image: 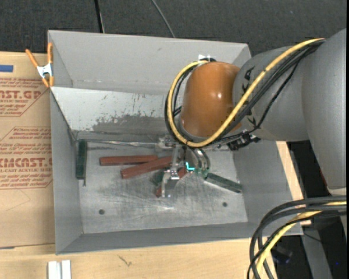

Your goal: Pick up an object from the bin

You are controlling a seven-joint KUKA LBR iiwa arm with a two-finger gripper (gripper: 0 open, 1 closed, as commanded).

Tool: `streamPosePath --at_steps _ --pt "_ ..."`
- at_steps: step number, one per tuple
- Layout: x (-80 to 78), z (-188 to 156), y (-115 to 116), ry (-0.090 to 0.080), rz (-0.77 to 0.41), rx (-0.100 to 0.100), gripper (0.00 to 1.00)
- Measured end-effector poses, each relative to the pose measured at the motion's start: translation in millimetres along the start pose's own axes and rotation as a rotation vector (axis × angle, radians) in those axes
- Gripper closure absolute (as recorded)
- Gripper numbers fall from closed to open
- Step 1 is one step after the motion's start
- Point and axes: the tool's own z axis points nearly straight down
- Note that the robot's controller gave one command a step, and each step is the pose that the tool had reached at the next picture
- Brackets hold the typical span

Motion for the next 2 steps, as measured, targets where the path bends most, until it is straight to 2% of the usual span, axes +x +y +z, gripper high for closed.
streamPosePath --at_steps 1,2 --pt "-2.0 -4 0 -0.007 0.001 -0.001 0.0" --pt "-4.0 56 -45 -0.012 -0.241 0.001 0.0"
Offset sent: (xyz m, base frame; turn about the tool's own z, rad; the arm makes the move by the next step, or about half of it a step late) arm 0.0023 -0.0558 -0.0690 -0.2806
